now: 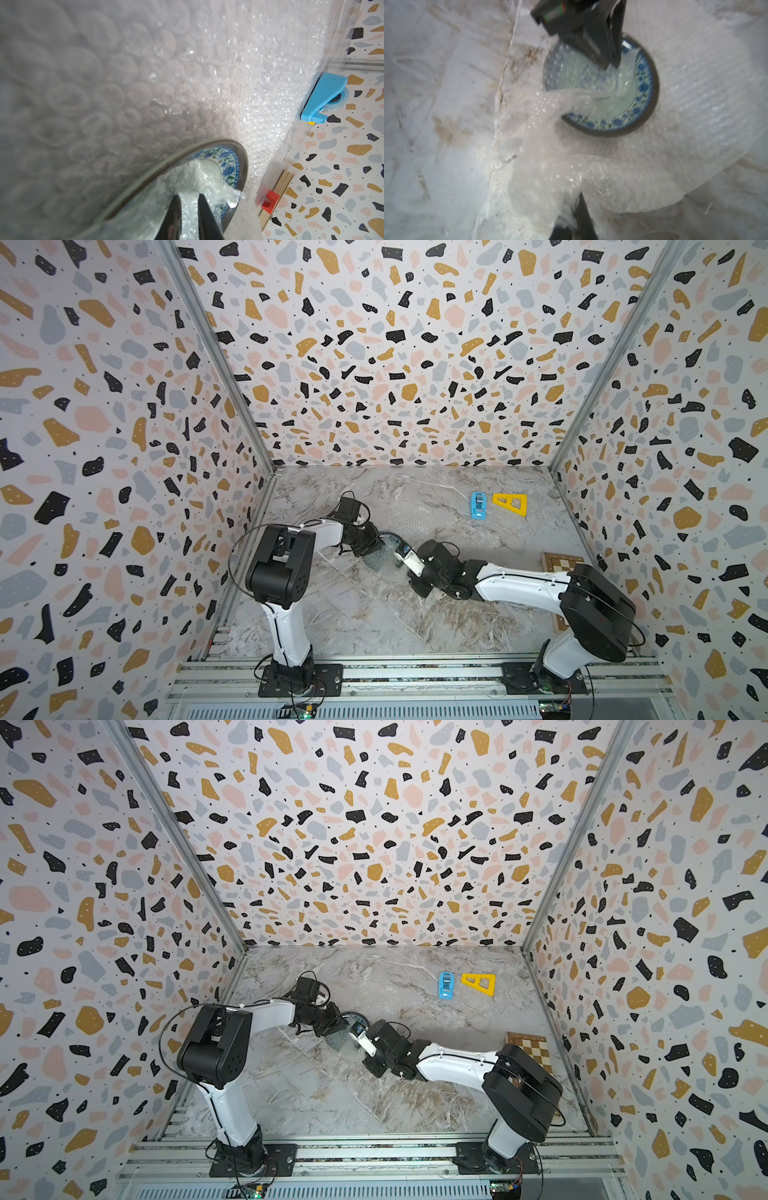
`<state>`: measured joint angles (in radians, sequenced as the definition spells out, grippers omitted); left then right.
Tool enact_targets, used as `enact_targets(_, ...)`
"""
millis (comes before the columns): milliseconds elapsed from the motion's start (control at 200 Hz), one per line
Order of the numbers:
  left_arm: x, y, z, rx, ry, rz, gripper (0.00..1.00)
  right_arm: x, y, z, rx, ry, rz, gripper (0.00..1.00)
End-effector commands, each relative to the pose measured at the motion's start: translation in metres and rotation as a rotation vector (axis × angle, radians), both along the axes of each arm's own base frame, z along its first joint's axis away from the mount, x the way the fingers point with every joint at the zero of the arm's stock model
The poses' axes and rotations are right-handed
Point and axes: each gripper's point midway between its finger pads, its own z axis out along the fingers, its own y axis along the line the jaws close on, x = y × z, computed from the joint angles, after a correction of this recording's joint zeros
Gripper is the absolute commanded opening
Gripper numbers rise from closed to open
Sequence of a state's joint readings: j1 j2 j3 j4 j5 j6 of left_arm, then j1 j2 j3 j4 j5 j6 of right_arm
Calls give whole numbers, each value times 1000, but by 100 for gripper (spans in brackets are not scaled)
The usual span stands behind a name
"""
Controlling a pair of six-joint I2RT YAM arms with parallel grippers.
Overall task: Wrap dinner plates in bubble wrap
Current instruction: Wrap the plate in the bubble wrap.
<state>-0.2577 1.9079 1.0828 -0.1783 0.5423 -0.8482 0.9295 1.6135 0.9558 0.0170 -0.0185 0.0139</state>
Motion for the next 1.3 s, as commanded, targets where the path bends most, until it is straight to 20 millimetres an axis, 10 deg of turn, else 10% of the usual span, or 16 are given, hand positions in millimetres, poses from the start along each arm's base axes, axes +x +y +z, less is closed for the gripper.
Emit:
enact_targets(0, -26, 9, -31, 55, 107, -7, 18, 29, 16, 18, 47, -25, 38, 4)
enact_targets(360, -27, 9, -35, 17, 128, 7, 18, 107, 51, 5, 80, 3, 18, 3)
enact_targets(786, -30, 9, -31, -28, 141, 15, 20, 118, 70, -50, 61, 129, 44, 33)
enact_targets(1297, 2, 32, 87, -168, -67, 89, 26, 112, 51, -98, -38, 198, -14, 43)
